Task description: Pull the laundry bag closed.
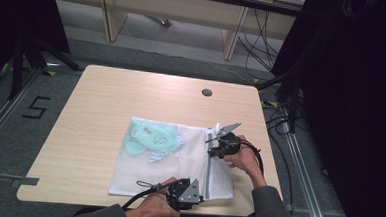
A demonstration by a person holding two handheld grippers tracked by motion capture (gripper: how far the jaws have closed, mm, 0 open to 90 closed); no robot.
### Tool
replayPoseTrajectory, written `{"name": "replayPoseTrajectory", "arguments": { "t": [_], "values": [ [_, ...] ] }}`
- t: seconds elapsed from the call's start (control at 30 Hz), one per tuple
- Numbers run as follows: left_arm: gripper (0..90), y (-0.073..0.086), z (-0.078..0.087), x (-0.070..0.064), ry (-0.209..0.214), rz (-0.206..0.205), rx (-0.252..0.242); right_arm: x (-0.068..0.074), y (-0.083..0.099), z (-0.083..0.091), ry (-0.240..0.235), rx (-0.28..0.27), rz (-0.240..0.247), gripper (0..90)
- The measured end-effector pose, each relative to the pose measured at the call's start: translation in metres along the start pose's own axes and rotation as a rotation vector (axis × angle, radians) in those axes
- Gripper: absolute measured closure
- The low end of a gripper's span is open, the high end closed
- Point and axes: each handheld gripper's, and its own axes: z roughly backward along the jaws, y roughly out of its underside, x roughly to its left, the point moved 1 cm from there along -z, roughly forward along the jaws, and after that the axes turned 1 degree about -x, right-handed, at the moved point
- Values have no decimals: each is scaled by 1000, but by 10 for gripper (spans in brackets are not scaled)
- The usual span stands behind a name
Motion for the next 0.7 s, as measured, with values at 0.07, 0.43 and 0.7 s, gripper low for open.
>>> {"name": "replayPoseTrajectory", "arguments": {
  "t": [0.07,0.43,0.7],
  "values": [
    [883,0,0,0,3,4,-3,-1,-1,-1,-7,-6,9,864],
    [882,0,1,0,0,3,0,-6,-3,-1,21,-23,-12,864],
    [882,0,0,-1,5,10,-1,-11,-4,1,25,-13,-30,864]
  ]
}}
